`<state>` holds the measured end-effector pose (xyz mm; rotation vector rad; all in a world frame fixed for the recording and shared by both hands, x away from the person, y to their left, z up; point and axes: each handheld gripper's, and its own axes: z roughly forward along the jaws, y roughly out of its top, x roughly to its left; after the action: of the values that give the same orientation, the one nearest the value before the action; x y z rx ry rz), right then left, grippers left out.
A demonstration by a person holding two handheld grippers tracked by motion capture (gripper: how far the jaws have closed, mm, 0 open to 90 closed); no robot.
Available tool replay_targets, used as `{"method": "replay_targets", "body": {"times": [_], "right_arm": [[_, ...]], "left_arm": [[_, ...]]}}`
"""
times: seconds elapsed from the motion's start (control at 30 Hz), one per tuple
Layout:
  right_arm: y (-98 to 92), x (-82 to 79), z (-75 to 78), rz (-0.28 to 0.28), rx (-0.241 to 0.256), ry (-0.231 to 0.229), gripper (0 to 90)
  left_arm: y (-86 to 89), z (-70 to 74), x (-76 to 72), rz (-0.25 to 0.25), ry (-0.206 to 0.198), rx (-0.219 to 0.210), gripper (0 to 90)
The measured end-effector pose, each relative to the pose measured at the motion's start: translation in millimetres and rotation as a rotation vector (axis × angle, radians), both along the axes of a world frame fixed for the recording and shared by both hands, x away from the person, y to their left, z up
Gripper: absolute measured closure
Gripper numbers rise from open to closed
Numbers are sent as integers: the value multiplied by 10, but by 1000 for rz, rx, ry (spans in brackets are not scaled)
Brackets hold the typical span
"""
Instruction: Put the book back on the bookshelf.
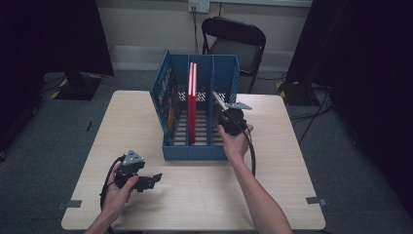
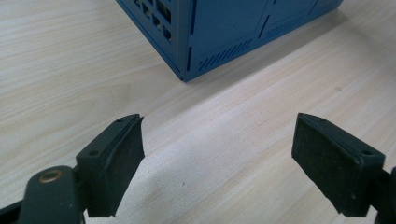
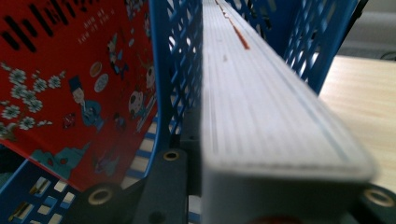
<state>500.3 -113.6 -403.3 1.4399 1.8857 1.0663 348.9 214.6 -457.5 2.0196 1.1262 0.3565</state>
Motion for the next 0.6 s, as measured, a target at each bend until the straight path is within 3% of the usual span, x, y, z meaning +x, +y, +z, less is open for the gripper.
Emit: {"method": "replay_targets", "body": {"times": [0.13, 0.43, 0.6], "right_arm": [[12, -6, -96, 7, -13, 21, 763], [-39, -45, -103, 41, -41, 73, 761], [-67, -126, -139, 57, -35, 73, 759]], "left_arm": [[3, 0, -3, -3, -1, 0, 165], [-16, -5, -1, -6, -4, 6, 165], [-20, -5, 0, -6, -5, 7, 166]]}}
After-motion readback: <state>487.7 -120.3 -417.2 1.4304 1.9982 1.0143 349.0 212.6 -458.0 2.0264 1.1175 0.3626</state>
